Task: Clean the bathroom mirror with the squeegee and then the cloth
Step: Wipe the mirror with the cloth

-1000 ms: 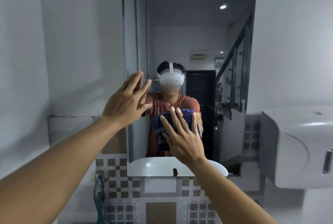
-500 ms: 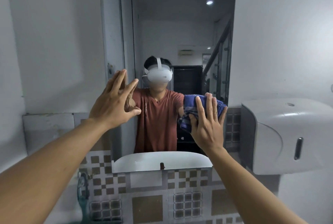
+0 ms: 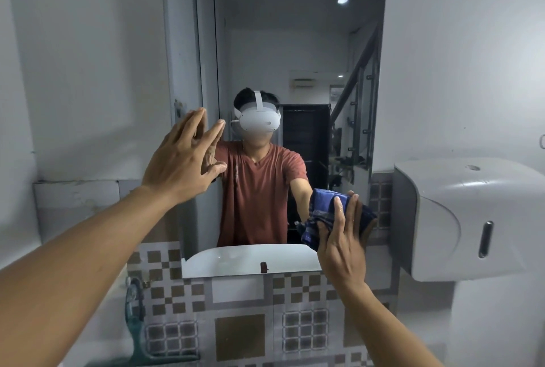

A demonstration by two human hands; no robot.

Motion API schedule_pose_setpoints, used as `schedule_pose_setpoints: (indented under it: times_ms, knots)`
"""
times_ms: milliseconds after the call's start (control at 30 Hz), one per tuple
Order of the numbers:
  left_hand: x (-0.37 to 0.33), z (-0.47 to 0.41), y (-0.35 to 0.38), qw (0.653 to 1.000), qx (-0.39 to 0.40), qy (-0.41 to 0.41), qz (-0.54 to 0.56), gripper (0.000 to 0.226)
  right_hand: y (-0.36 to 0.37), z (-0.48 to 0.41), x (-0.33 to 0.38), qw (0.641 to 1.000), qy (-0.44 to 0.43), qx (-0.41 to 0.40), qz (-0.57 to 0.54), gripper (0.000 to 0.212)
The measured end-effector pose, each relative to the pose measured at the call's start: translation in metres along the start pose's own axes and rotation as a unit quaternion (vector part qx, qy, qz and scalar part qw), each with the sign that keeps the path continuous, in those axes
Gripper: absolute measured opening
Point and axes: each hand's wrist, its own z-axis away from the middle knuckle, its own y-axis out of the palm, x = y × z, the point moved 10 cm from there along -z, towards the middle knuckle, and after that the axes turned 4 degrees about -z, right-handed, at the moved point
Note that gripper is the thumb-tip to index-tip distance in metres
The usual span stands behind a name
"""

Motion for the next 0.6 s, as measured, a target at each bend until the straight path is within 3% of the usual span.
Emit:
schedule_pose_setpoints:
  times_ms: [133, 367, 600]
  knots:
    - [0.005, 0.0, 0.001, 1.0, -0.005, -0.005, -0.014, 0.09, 0.006, -0.002, 0.004, 1.0, 0.012, -0.011, -0.008, 0.07]
    - [0.008, 0.0, 0.0, 1.0, -0.008, -0.004, 0.0, 0.077, 0.02, -0.008, 0.07, 0.996, -0.069, -0.003, 0.056, 0.06]
    - [0.012, 0.001, -0.001, 1.0, 0.015, 0.002, 0.0, 0.078, 0.045, -0.004, 0.143, 0.987, -0.15, 0.011, 0.051, 0.06]
